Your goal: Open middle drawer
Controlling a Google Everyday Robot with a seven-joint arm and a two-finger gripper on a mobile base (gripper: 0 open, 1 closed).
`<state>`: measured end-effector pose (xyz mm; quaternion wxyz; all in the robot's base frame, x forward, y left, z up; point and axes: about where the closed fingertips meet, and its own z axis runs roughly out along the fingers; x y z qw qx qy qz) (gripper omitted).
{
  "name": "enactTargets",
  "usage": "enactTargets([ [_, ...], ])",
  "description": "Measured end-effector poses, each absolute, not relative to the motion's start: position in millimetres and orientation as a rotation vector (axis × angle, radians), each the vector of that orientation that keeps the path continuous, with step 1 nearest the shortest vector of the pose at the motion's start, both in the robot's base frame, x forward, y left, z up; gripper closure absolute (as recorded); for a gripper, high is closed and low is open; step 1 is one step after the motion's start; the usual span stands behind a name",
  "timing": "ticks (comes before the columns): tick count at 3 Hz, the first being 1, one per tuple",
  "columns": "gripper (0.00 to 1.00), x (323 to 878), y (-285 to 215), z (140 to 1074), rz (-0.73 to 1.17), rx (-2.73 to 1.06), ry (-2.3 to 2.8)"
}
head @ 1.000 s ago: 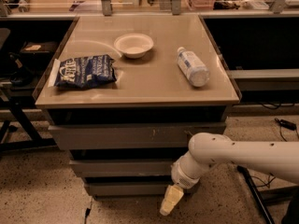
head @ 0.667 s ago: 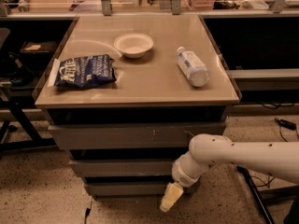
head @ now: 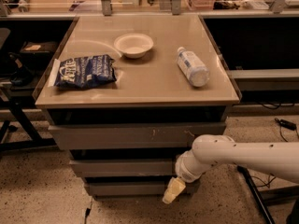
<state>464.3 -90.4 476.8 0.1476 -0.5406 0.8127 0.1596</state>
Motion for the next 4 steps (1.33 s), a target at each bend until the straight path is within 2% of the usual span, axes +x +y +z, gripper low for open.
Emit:
enactTargets([
  [4, 0.00, 508.7, -94.3, 439.8, 0.431, -1.516, 2.275],
])
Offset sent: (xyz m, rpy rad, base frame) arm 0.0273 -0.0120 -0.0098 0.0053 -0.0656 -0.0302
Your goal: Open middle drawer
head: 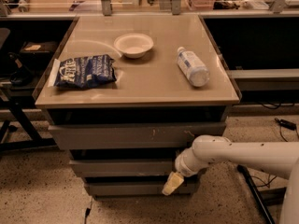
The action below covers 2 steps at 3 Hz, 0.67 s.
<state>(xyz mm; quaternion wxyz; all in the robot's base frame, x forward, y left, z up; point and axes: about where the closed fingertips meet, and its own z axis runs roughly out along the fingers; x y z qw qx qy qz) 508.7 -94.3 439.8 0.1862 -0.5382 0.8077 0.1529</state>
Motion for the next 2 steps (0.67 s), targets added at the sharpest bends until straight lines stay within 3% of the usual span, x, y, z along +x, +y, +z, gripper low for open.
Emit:
enactTargets([
  [2, 0.00, 490.5, -75.4, 413.6, 0.507, -1.578, 2.308],
])
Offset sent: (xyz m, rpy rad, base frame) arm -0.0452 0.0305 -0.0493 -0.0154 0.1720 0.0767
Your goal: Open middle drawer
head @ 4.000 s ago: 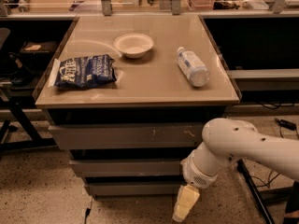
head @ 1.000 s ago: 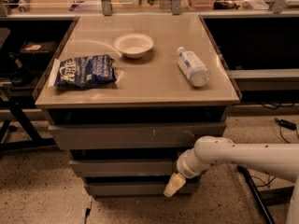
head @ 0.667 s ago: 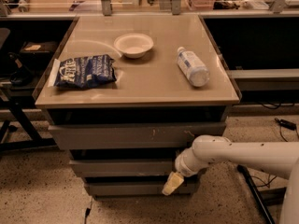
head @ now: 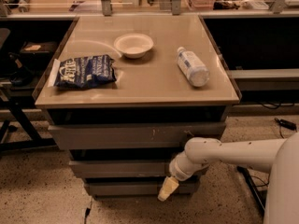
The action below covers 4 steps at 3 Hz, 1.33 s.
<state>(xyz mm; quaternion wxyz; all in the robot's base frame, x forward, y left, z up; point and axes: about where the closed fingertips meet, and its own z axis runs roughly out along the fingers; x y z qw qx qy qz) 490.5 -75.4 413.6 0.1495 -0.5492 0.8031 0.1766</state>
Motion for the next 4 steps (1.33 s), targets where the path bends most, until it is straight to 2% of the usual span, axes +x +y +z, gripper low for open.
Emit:
enactTargets([
  [1, 0.18, 490.5, -75.4, 418.1, 0.507, -1.578, 2.308],
  [4, 0.87, 490.5, -75.4, 418.1, 0.508, -1.578, 2.308],
])
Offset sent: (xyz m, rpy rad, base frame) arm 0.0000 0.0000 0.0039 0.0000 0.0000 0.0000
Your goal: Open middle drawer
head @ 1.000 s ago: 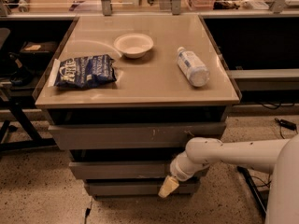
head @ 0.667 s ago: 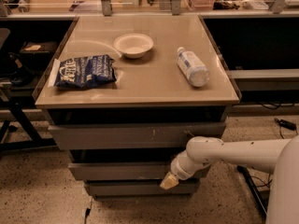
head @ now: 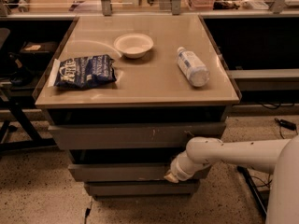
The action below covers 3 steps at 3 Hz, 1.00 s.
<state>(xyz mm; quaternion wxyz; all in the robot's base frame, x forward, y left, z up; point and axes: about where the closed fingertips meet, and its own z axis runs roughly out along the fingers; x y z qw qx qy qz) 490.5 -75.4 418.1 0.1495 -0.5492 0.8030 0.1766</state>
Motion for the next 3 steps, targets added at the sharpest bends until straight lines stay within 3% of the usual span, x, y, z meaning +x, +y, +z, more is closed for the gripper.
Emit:
enactTargets([
  [1, 1.00, 490.5, -75.4, 418.1, 0.508, -1.578, 2.308],
  [3, 1.00, 490.6, -75.4, 428.6, 0.508, -1.578, 2.308],
])
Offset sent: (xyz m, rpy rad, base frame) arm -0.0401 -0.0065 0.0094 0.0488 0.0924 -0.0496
